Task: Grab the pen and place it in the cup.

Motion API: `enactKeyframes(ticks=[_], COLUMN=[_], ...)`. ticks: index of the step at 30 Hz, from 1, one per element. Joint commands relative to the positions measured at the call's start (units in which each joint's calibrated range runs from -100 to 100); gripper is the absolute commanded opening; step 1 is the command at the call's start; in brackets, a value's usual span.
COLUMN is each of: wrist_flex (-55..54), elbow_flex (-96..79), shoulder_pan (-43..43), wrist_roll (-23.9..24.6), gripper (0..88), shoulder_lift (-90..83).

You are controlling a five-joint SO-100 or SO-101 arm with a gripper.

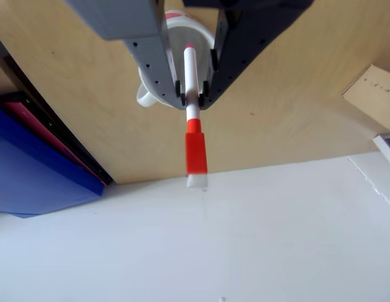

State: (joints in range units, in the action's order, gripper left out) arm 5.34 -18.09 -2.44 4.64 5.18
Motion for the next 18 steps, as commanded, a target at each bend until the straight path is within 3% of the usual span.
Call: enactKeyframes(ticks=[1,18], wrist_flex=[-0.99,-1.08], elbow_flex=[0.38,0.38], shoulder_pan=[-0.11,0.22], wrist_roll=[0.04,0.04], gripper=[17.3,17.9], shoulder_lift=[-0.53,-1.03])
